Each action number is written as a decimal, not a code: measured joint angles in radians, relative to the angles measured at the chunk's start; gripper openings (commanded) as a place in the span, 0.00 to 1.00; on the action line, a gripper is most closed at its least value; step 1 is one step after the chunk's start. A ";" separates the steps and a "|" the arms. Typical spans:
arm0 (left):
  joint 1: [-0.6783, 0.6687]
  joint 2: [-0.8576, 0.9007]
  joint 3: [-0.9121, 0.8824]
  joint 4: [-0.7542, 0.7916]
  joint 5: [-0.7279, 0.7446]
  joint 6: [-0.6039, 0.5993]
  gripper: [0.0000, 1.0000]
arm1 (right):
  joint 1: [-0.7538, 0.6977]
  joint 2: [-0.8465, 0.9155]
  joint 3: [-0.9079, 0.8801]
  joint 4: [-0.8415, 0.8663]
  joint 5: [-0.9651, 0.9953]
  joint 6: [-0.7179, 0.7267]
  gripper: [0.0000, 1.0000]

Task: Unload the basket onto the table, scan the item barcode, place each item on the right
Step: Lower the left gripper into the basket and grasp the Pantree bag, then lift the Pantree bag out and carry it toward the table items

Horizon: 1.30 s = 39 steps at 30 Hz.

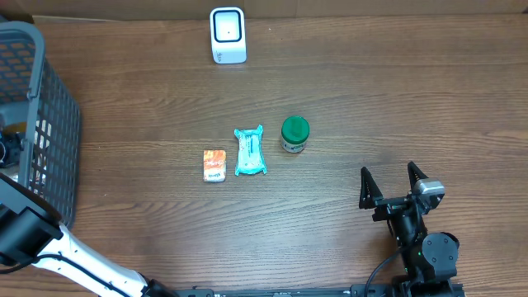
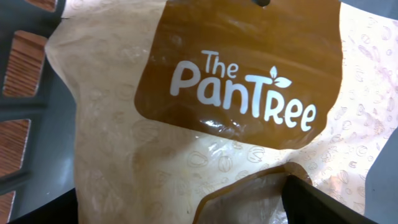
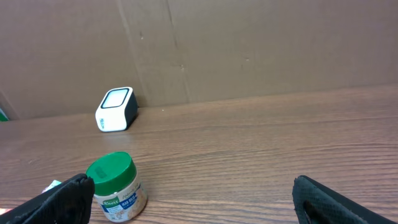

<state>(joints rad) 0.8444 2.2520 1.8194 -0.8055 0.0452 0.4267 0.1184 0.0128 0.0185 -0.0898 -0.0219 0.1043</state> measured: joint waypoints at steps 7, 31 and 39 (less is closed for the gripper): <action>0.000 0.006 0.006 -0.008 0.013 0.000 0.66 | 0.000 0.000 0.000 0.000 0.000 0.000 1.00; 0.000 -0.041 0.016 -0.051 0.032 -0.009 0.04 | 0.000 0.000 0.000 0.000 0.000 0.000 1.00; -0.001 -0.333 0.014 -0.045 0.047 -0.169 0.04 | 0.000 0.000 0.000 0.000 0.000 0.000 1.00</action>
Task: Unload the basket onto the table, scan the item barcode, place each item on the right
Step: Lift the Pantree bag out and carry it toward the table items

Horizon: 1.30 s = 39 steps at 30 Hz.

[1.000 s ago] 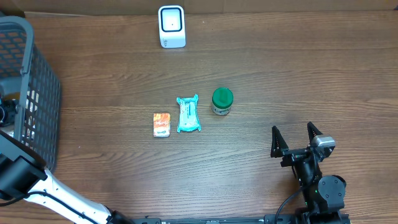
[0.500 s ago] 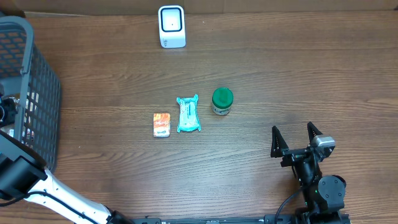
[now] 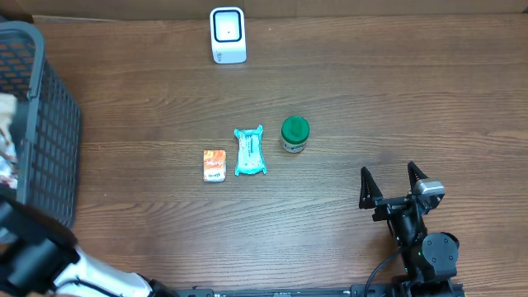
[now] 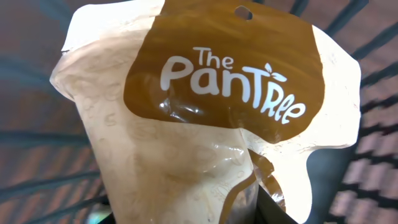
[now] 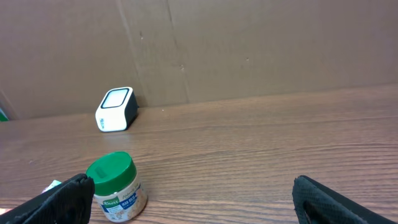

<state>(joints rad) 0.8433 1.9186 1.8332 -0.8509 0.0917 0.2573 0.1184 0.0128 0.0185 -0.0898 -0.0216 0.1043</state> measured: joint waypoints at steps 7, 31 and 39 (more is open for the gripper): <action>-0.038 -0.241 0.000 0.078 0.138 -0.204 0.04 | 0.000 0.000 0.000 0.000 0.000 0.000 1.00; -0.604 -0.502 -0.101 -0.411 0.274 -0.439 0.04 | 0.000 0.000 0.000 0.000 0.000 0.000 1.00; -0.772 -0.447 -0.373 -0.296 0.166 -0.485 0.04 | 0.000 0.000 0.000 0.000 0.000 0.000 1.00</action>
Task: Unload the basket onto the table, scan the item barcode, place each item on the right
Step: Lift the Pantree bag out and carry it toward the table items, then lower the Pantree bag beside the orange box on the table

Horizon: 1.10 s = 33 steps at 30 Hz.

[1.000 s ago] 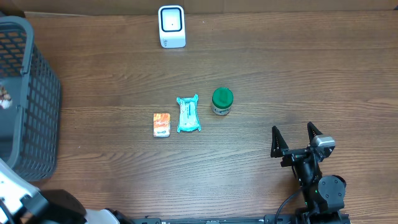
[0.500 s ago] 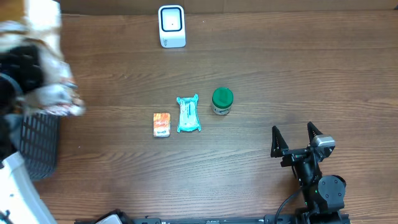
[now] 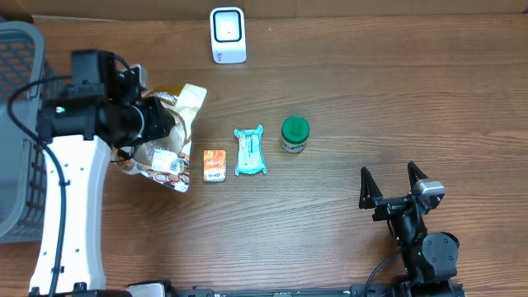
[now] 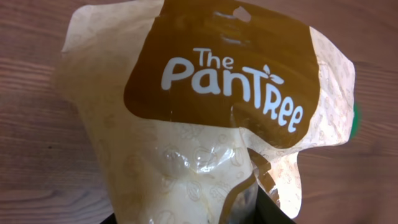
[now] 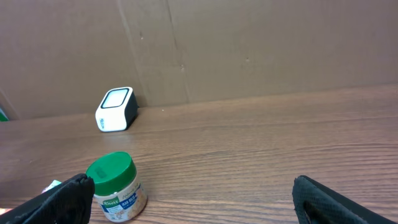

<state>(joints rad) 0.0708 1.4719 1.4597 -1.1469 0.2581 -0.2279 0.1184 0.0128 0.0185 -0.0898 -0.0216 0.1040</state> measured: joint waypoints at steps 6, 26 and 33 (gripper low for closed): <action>-0.006 0.000 -0.140 0.113 -0.071 -0.017 0.04 | 0.000 0.000 0.000 0.001 0.000 0.000 1.00; -0.006 0.000 -0.396 0.356 -0.137 -0.024 0.04 | 0.000 0.000 0.000 0.000 0.000 0.000 1.00; -0.006 0.021 -0.433 0.408 -0.147 -0.029 0.04 | 0.000 0.000 0.000 0.000 0.000 0.000 1.00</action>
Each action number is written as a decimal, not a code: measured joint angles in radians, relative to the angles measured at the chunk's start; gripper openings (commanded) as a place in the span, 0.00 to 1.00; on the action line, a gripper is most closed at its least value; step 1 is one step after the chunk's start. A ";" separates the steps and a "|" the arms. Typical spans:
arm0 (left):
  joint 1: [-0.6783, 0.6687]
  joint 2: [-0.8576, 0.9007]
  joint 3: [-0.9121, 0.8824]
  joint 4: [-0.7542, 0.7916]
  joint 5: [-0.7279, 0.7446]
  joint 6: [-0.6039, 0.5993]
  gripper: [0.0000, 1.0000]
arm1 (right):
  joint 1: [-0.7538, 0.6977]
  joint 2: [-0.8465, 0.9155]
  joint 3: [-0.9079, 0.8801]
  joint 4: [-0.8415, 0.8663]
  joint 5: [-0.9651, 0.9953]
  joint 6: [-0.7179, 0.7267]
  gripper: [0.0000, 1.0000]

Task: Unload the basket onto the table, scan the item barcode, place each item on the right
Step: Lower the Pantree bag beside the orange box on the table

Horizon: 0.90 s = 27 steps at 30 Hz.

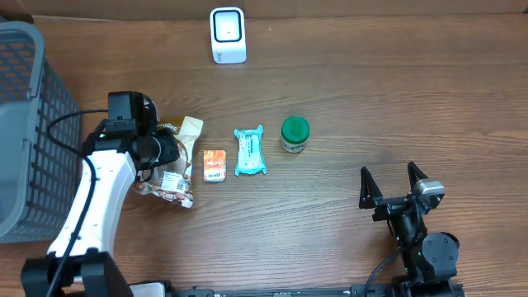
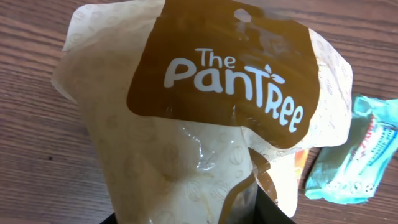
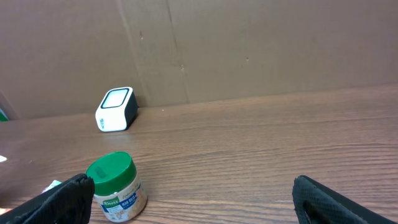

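A tan and brown "The PanTree" snack pouch (image 1: 177,165) is held by my left gripper (image 1: 161,153), shut on its lower part, low over the table left of the orange packet. It fills the left wrist view, pouch (image 2: 205,118). The white barcode scanner (image 1: 228,35) stands at the far edge, also scanner (image 3: 116,109). My right gripper (image 1: 394,186) rests open at the near right, nothing between its fingers.
A grey mesh basket (image 1: 37,124) stands at the left edge. On the table's middle lie an orange packet (image 1: 214,165), a teal wrapped packet (image 1: 249,152) and a green-lidded jar (image 1: 294,134). A cardboard wall backs the table.
My left gripper with the pouch has moved lower and a little nearer, so the pouch now sits close beside the orange packet. The teal packet has come into the left wrist view. The right arm is unchanged.
My left gripper was shut on the pouch inside the grey basket. Then the pouch was up at the basket's rim. After that it was out over the table left of the small packets, and now lower beside the orange packet. The right gripper stayed open throughout.
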<state>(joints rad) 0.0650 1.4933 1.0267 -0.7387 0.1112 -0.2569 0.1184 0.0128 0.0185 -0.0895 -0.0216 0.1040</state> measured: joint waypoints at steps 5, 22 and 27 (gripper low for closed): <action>0.000 0.093 -0.002 0.031 -0.005 -0.042 0.04 | 0.000 0.000 0.000 0.000 0.000 0.000 1.00; -0.132 0.259 -0.002 0.157 0.005 -0.119 0.04 | 0.000 0.000 0.000 0.000 0.000 0.000 1.00; -0.132 0.259 -0.002 0.160 0.027 -0.160 0.05 | 0.000 0.000 0.000 0.000 0.000 0.000 1.00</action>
<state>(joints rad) -0.0669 1.7527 1.0248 -0.5785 0.1387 -0.4168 0.1184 0.0128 0.0185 -0.0898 -0.0216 0.1040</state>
